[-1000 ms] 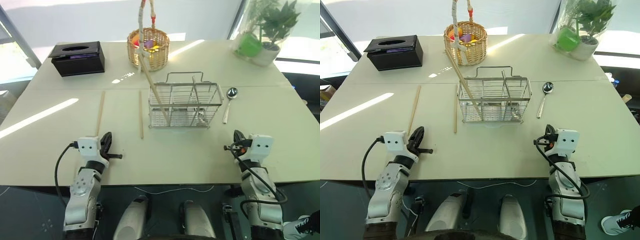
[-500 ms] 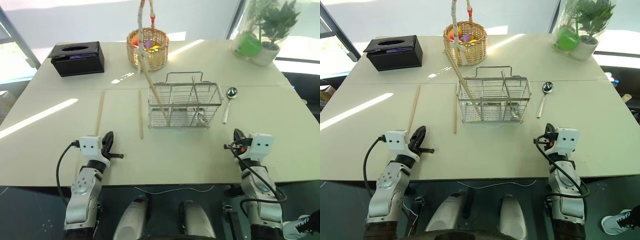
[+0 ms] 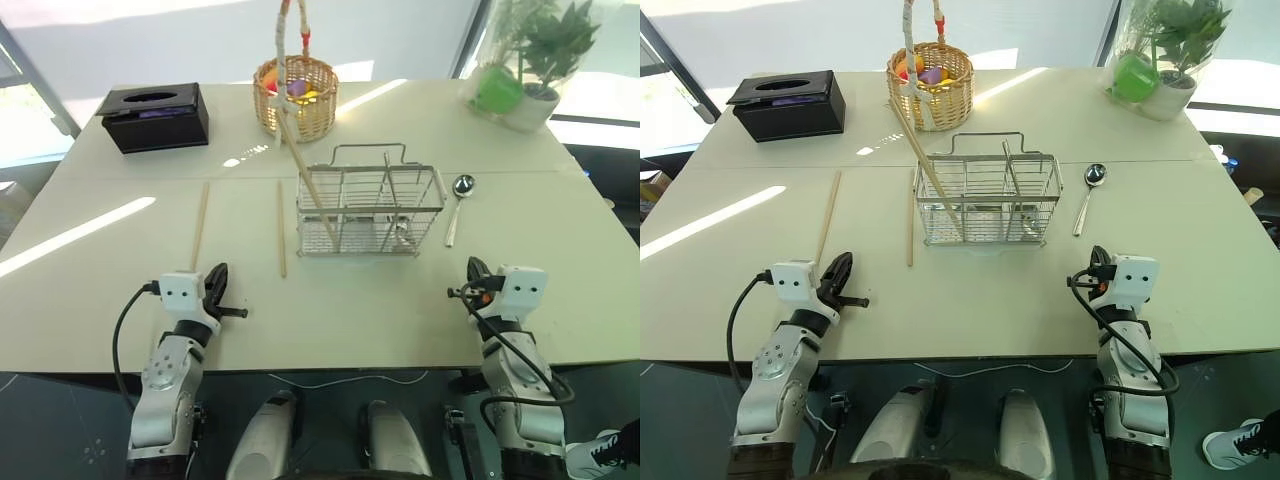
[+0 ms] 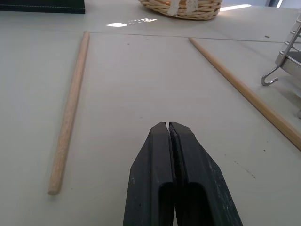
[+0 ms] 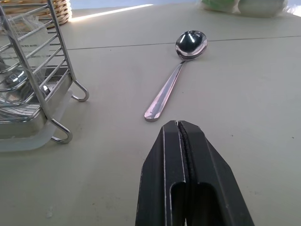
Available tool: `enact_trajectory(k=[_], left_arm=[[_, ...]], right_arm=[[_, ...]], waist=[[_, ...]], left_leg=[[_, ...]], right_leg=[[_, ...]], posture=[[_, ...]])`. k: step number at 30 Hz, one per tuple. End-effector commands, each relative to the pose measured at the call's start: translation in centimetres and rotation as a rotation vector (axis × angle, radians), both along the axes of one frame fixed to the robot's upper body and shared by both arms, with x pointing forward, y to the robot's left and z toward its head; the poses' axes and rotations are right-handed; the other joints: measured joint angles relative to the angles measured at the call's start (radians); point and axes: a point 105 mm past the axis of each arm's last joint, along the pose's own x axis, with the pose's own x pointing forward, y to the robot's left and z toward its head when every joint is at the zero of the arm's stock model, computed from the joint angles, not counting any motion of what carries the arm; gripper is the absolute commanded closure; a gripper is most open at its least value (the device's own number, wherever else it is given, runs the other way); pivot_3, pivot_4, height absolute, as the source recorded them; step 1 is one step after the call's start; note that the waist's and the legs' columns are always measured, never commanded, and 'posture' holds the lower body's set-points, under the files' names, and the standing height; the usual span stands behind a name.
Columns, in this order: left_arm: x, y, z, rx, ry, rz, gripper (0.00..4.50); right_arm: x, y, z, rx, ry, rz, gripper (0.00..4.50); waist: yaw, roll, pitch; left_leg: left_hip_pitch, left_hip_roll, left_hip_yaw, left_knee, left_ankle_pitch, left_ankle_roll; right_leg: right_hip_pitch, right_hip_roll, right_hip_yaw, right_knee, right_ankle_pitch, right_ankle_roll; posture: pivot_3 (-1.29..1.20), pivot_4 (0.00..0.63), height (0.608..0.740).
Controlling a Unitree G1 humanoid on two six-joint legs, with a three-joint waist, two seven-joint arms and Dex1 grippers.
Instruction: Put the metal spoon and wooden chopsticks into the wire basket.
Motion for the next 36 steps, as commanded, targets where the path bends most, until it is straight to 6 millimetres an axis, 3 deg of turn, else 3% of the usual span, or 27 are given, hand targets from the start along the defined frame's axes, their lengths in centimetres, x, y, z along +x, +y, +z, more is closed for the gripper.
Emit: enact_trajectory(k=[1,4,9,17,22,27,34,36], left_arm=[[-0.2,-0.2,1.9,0.015,-0.057,-0.034,4.44],[-0.6,-0.2,3.6,0.016,-0.082,-0.100,4.44],[-2.5,-1.4,8.1,0.110,-0.126,-0.426,4.44],[-5.1,-2.6,15.2,0.208,-0.057,-0.912,4.44],[-4.6,-2.7,18.6,0.222,-0.034,-1.023,4.44],[-2.7,-3.6,20.6,0.170,-0.088,-1.005,4.44],[-1.1,-4.8,20.5,0.127,-0.121,-0.958,4.44],[-0.8,-5.0,20.3,0.111,-0.124,-0.940,4.50]], right_arm=[[0.2,-0.2,1.2,-0.006,-0.049,-0.001,4.50],[0.3,-0.2,1.2,-0.008,-0.049,0.001,4.50],[0.6,-0.5,1.3,-0.012,-0.050,0.003,4.50],[1.8,-0.9,1.5,-0.037,-0.034,0.012,4.50],[2.8,-1.1,2.5,-0.030,-0.029,0.004,4.50],[3.6,-1.3,3.1,-0.050,0.033,-0.016,4.50],[5.2,-1.8,6.4,-0.063,0.086,-0.039,4.50],[5.8,-2.1,7.5,-0.059,0.090,-0.048,3.94]], waist=[[0.000,0.000,0.000],[-0.001,0.000,0.000],[-0.004,0.002,0.001],[-0.006,0.008,-0.001],[-0.009,0.010,-0.001],[-0.008,0.009,-0.001],[-0.016,0.008,0.000],[-0.020,0.008,0.000]], left_leg=[[0.000,0.000,0.000,0.000,0.000,0.000],[0.000,0.000,0.000,0.000,0.000,0.000],[-0.002,0.000,0.000,-0.001,0.000,0.000],[-0.002,0.001,-0.001,-0.002,0.000,0.000],[0.000,0.000,0.000,-0.003,0.000,0.000],[0.001,0.000,0.000,-0.003,0.001,-0.001],[0.001,0.000,0.000,-0.003,0.003,0.000],[0.001,0.000,0.000,-0.002,0.003,0.001]], right_leg=[[0.000,0.000,0.000,0.000,0.000,0.000],[0.000,0.000,0.000,0.000,0.000,0.000],[-0.002,0.001,0.000,0.001,0.000,0.000],[-0.005,0.002,0.001,0.002,0.000,-0.001],[-0.005,0.003,0.002,0.002,0.000,-0.002],[-0.004,0.004,0.002,0.002,0.000,-0.002],[-0.001,0.004,0.003,0.002,0.000,-0.002],[-0.001,0.004,0.003,0.002,0.000,-0.002]], posture=[[0.00,0.150,0.740],[0.00,0.150,0.740],[0.00,0.150,0.740],[0.00,0.150,0.740],[0.00,0.150,0.740],[0.00,0.150,0.740],[0.00,0.150,0.740],[0.00,0.150,0.740]])
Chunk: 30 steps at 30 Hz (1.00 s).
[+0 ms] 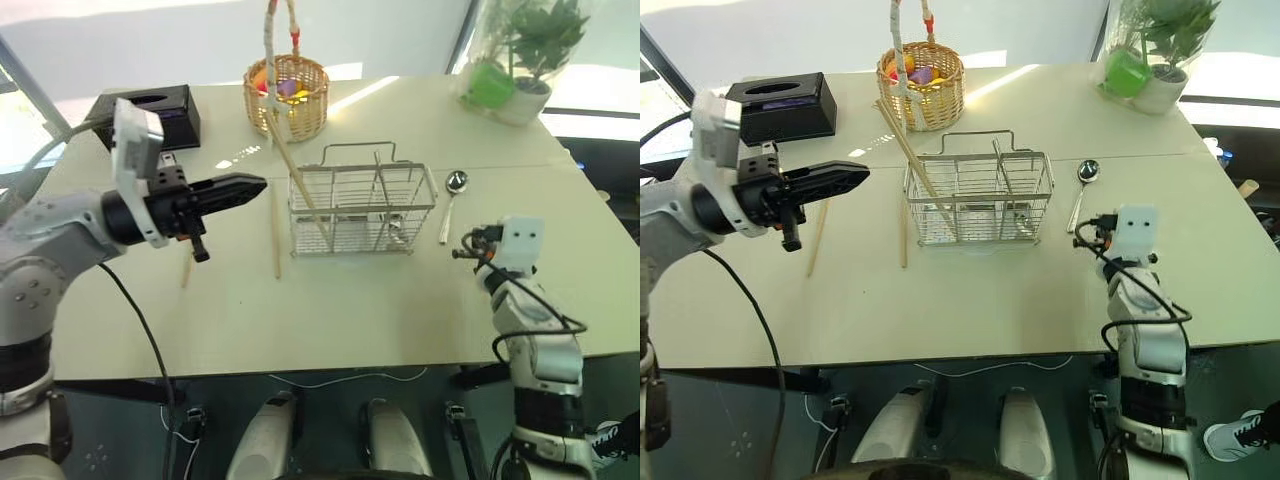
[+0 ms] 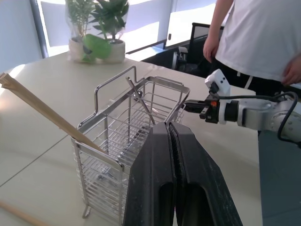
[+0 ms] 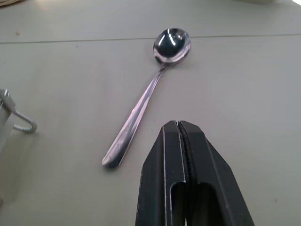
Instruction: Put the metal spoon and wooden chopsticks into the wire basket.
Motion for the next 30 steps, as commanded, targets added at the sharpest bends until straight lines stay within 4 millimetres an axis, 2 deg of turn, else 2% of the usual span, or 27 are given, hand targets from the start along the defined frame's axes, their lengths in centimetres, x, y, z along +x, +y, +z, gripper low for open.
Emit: enact_trajectory(k=[1,6,8,16,22,30], left_arm=[[0.4,-0.3,0.5,-0.012,-0.034,0.040,4.50],[1.2,-0.3,-1.0,0.038,0.020,0.119,4.50],[1.2,-0.4,-1.1,0.030,0.028,0.124,4.50],[1.6,0.0,-1.1,0.069,0.017,0.200,4.50],[1.1,0.2,-0.9,0.061,0.014,0.200,4.50],[0.1,0.1,-0.3,0.060,-0.002,0.196,4.50]], right_arm=[[0.6,-0.5,3.4,-0.005,-0.050,-0.020,3.58],[2.1,-0.1,4.1,-0.005,0.013,0.008,0.99],[3.0,0.1,4.1,-0.006,0.034,0.016,0.06],[6.4,2.1,2.7,0.000,0.119,0.117,0.06],[8.3,2.7,0.9,0.012,0.159,0.134,0.06],[9.0,2.5,-1.7,0.055,0.226,0.116,0.06]], waist=[[-0.003,0.000,0.000],[-0.005,-0.001,0.000],[-0.007,-0.001,0.000],[-0.007,-0.001,0.000],[-0.009,-0.001,0.001],[-0.011,-0.001,0.001]], left_leg=[[0.000,0.000,0.000,0.000,0.000,0.000],[0.000,0.000,0.000,0.001,0.000,0.000],[0.000,0.000,0.000,0.002,0.000,0.001],[0.000,0.000,0.000,0.002,0.001,0.001],[0.000,0.000,0.001,0.003,0.001,0.001],[0.002,0.000,0.000,0.003,0.001,0.000]], right_leg=[[0.000,0.000,0.000,0.000,0.000,0.000],[0.000,0.000,0.000,0.000,0.000,0.000],[0.001,0.001,0.000,0.000,0.000,0.000],[0.001,0.002,0.000,0.000,0.000,0.001],[0.002,0.002,0.000,0.000,0.001,0.001],[0.003,0.003,0.000,0.000,0.001,0.001]], posture=[[0.00,0.150,0.740],[0.00,0.150,0.740],[0.00,0.150,0.740],[0.00,0.150,0.740],[0.00,0.150,0.740],[0.00,0.150,0.740]])
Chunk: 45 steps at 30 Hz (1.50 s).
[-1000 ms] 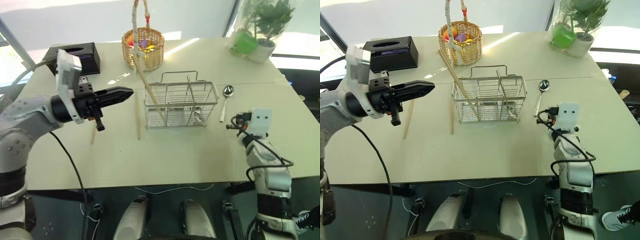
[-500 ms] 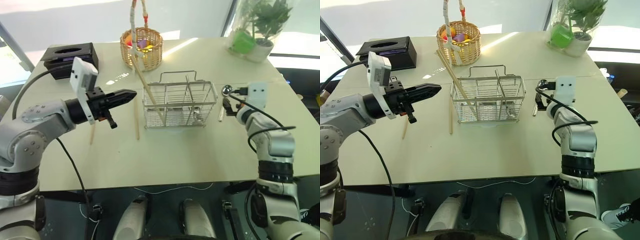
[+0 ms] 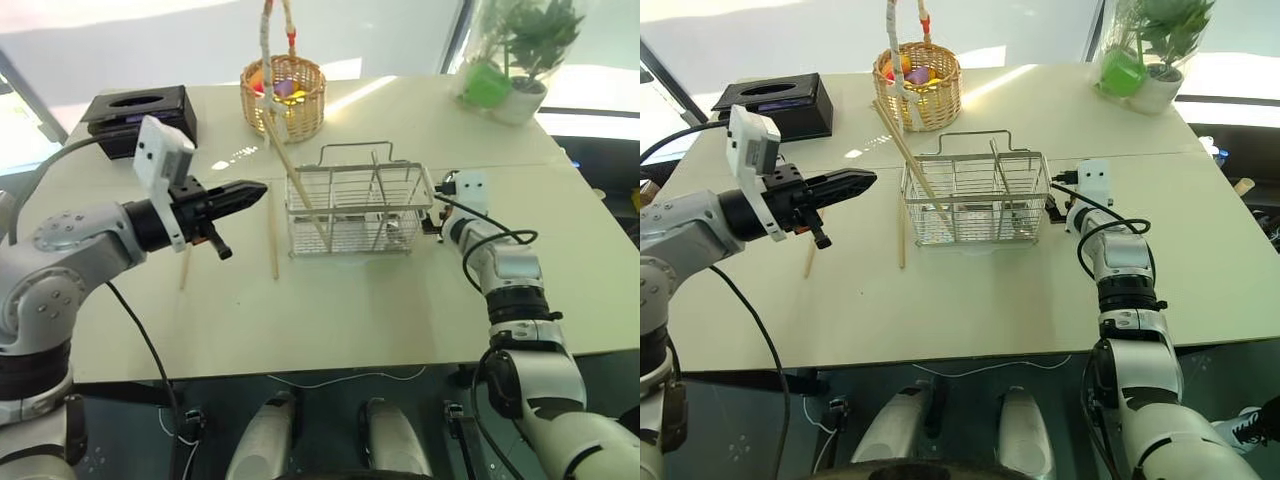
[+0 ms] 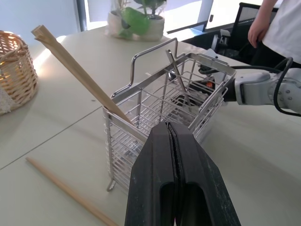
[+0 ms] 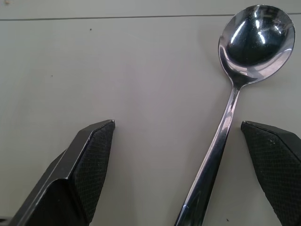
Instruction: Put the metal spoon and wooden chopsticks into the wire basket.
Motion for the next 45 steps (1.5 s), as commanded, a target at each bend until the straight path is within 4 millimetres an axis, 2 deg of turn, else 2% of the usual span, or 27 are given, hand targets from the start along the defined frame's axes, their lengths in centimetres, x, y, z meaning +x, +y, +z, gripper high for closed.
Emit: enact_trajectory(k=[1,6,11,13,14,20,21,27,29,33,40,42,45], left_arm=[[-1.0,0.1,1.9,-0.003,-0.072,-0.001,4.50],[-1.4,-0.1,2.2,-0.008,-0.084,-0.010,4.50],[-1.5,-0.3,2.4,-0.022,-0.093,-0.014,4.50],[-1.4,-0.4,2.5,-0.029,-0.097,-0.015,4.50],[-1.4,-0.4,2.5,-0.033,-0.100,-0.014,4.50],[-1.3,-0.4,3.0,-0.056,-0.119,-0.006,4.50],[-1.3,-0.4,3.1,-0.060,-0.123,-0.004,4.50],[-1.1,-0.3,3.3,-0.075,-0.131,0.009,4.50],[-1.1,-0.2,3.2,-0.076,-0.131,0.009,4.50],[-1.2,-0.2,3.1,-0.090,-0.133,-0.004,4.50],[-1.3,-0.2,2.3,-0.102,-0.095,-0.029,4.50],[-1.3,-0.2,1.9,-0.094,-0.081,-0.039,4.50],[-1.3,0.0,1.5,-0.081,-0.057,-0.050,4.50]], right_arm=[[0.4,-0.4,-0.2,0.036,0.008,-0.035,0.06],[0.6,-1.3,-0.3,0.104,0.021,-0.095,0.06],[0.7,-1.5,0.2,0.092,0.018,-0.101,0.06],[0.6,-1.5,0.2,0.084,0.020,-0.103,0.58],[0.6,-1.5,0.2,0.075,0.021,-0.102,0.98],[0.4,-1.6,-0.2,0.049,0.034,-0.100,4.08],[0.4,-1.7,-0.3,0.045,0.036,-0.101,4.44],[0.2,-2.1,-0.4,0.036,0.050,-0.104,4.44],[0.3,-2.5,0.1,0.014,0.025,-0.116,4.44],[0.6,-3.7,3.3,-0.062,-0.116,-0.148,4.44],[-0.3,-4.7,11.8,-0.229,-0.455,-0.205,4.44],[-1.0,-4.3,14.3,-0.224,-0.556,-0.206,4.44],[-2.3,-2.3,17.6,-0.200,-0.705,-0.159,4.44]], waist=[[0.000,0.000,0.000],[0.004,-0.001,-0.001],[0.005,-0.002,-0.001],[0.004,-0.002,-0.001],[0.004,-0.002,-0.001],[-0.004,-0.002,-0.001],[-0.004,-0.002,-0.001],[-0.001,-0.002,-0.001],[-0.001,-0.002,-0.001],[0.002,-0.001,-0.001],[0.002,-0.001,0.000],[0.000,-0.001,0.000],[-0.002,-0.001,0.000]], left_leg=[[0.001,0.000,0.000,0.000,0.000,0.000],[0.002,0.000,0.000,0.000,0.000,0.000],[0.002,0.000,-0.001,0.001,0.000,0.000],[0.002,0.000,-0.001,0.001,0.000,0.000],[0.002,0.000,-0.001,0.001,0.000,0.000],[0.002,0.001,-0.001,0.000,0.000,0.000],[0.002,0.001,0.000,0.000,0.000,0.000],[0.002,0.001,-0.001,0.001,0.000,0.000],[0.002,0.001,-0.001,0.000,0.000,0.000],[0.002,0.001,0.000,0.000,0.000,0.000],[0.001,0.001,0.001,0.000,0.000,-0.001],[0.001,0.001,0.001,0.000,0.000,-0.001],[0.001,0.001,0.001,0.000,0.000,-0.001]], right_leg=[[0.001,0.000,0.000,0.000,0.000,0.000],[0.003,0.000,0.000,0.000,0.000,0.000],[0.003,0.000,0.000,0.000,0.000,-0.001],[0.003,0.000,0.000,0.000,0.000,-0.001],[0.003,0.000,0.000,0.000,0.000,-0.001],[0.002,0.001,0.000,0.000,0.000,-0.001],[0.002,0.001,0.000,0.000,0.000,-0.001],[0.002,0.002,0.001,0.000,0.000,-0.001],[0.002,0.002,0.001,0.000,0.000,-0.001],[0.002,0.002,0.001,0.000,0.000,-0.001],[-0.001,0.002,0.003,0.000,0.000,0.000],[-0.001,0.002,0.003,0.000,0.000,-0.001],[-0.001,0.003,0.004,0.001,0.000,-0.001]], posture=[[0.00,0.150,0.740],[0.00,0.150,0.740],[0.00,0.150,0.740],[0.00,0.150,0.740],[0.00,0.150,0.740],[0.00,0.150,0.740],[0.00,0.150,0.740],[0.00,0.150,0.740],[0.00,0.150,0.740],[0.00,0.150,0.740],[0.00,0.150,0.740],[0.00,0.150,0.740],[0.00,0.150,0.740]])
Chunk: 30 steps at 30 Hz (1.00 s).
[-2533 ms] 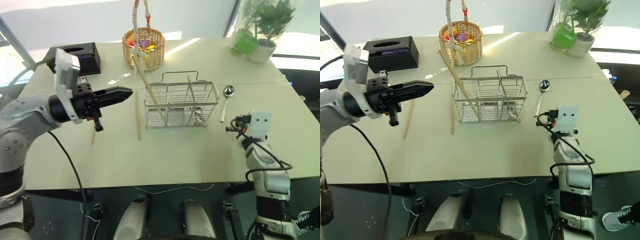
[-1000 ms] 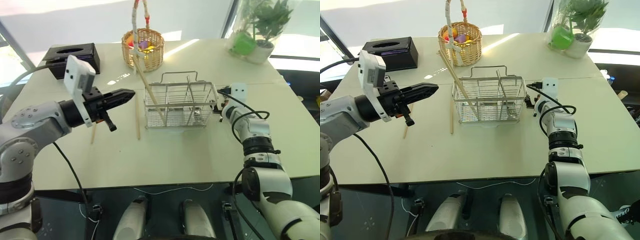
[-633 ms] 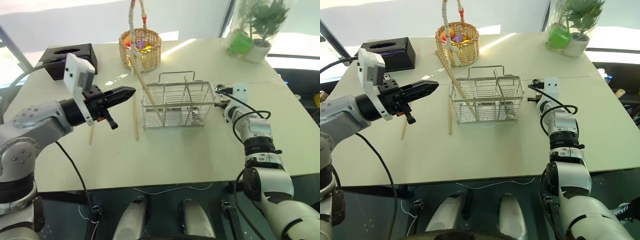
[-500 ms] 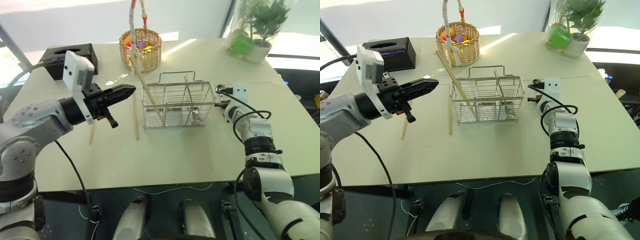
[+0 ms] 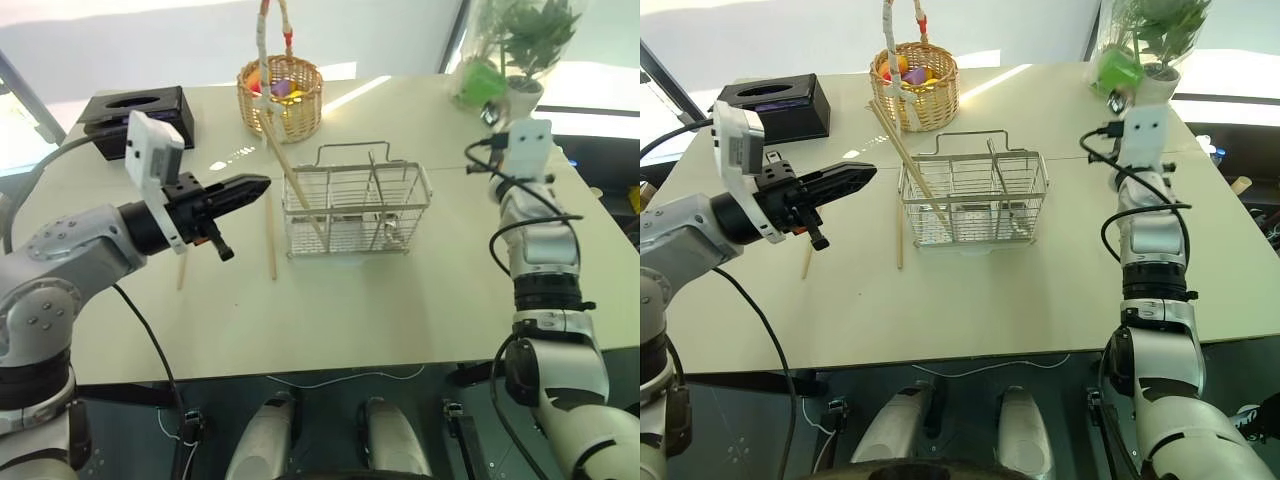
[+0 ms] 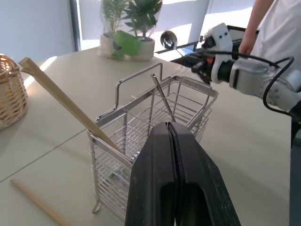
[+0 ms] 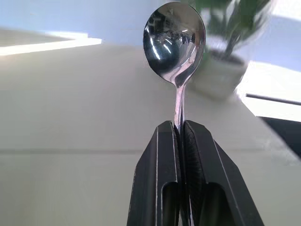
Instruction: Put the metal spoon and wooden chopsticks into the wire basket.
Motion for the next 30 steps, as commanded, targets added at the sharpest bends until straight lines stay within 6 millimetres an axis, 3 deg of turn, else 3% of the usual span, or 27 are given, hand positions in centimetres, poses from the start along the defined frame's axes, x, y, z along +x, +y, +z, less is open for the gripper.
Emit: enact_trajectory(k=[1,7,11,14,18,30], left_arm=[[-0.2,0.5,0.4,0.004,-0.017,-0.012,4.50],[0.5,1.5,-1.3,0.053,0.032,0.004,4.50],[0.8,1.8,-1.7,0.050,0.043,0.008,4.50],[0.8,1.9,-1.8,0.045,0.046,0.007,4.50],[0.7,2.0,-1.8,0.042,0.046,0.006,4.50],[0.8,1.9,-1.5,0.016,0.032,0.013,4.50]], right_arm=[[-2.0,2.6,6.0,-0.019,-0.245,0.085,4.44],[-5.0,8.9,10.2,0.127,-0.473,0.342,4.44],[-6.8,12.1,11.5,0.289,-0.558,0.530,4.44],[-7.6,14.0,10.8,0.410,-0.536,0.650,4.44],[-8.4,15.2,9.2,0.473,-0.485,0.706,4.44],[-9.1,15.7,4.5,0.532,-0.387,0.691,4.44]], waist=[[-0.001,0.000,0.000],[0.001,0.000,0.000],[0.003,0.000,0.000],[0.005,0.000,0.000],[0.005,0.000,0.000],[0.002,0.000,0.000]], left_leg=[[0.000,0.000,0.000,0.000,0.000,0.000],[0.000,0.000,0.000,0.000,0.000,0.000],[0.000,0.000,0.000,-0.001,0.000,0.000],[0.000,0.000,-0.001,-0.001,-0.001,-0.001],[0.000,0.000,-0.001,-0.001,-0.001,-0.002],[0.000,0.000,0.000,-0.004,-0.001,-0.002]], right_leg=[[0.000,0.000,0.000,0.000,0.000,0.000],[-0.001,0.001,0.001,0.000,0.000,0.000],[-0.002,0.001,0.002,0.001,0.000,0.000],[-0.005,0.001,0.002,0.001,0.000,0.000],[-0.006,0.002,0.003,0.001,0.000,-0.001],[-0.011,0.003,0.008,0.001,0.001,-0.002]], posture=[[0.00,0.150,0.740],[0.00,0.150,0.740],[0.00,0.150,0.740],[0.00,0.150,0.740],[0.00,0.150,0.740],[0.00,0.150,0.740]])
